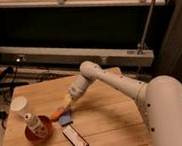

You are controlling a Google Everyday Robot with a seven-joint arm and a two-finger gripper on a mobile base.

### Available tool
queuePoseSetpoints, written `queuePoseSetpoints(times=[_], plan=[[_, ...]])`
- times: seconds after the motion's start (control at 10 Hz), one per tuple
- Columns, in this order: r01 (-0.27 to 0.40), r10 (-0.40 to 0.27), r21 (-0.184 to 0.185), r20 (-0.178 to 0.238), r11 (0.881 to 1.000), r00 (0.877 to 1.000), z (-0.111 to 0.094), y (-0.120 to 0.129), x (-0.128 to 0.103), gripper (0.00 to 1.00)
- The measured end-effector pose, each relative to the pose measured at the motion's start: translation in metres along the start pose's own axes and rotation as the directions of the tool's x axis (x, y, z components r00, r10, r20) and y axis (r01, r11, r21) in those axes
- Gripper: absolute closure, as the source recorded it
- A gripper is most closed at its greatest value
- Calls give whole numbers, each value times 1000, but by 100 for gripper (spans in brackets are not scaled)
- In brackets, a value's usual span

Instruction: Place the pepper on the white sponge

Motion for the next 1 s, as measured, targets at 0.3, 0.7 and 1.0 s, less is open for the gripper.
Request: queuePoseSetpoints(times=[0.3, 0.7, 1.0], plan=[[17, -13, 83, -42, 996, 999, -12, 2, -11, 100], [41, -30, 136, -85, 990, 996, -31, 7, -24, 100], [54, -34, 183, -110, 982, 993, -39, 10, -28, 100]])
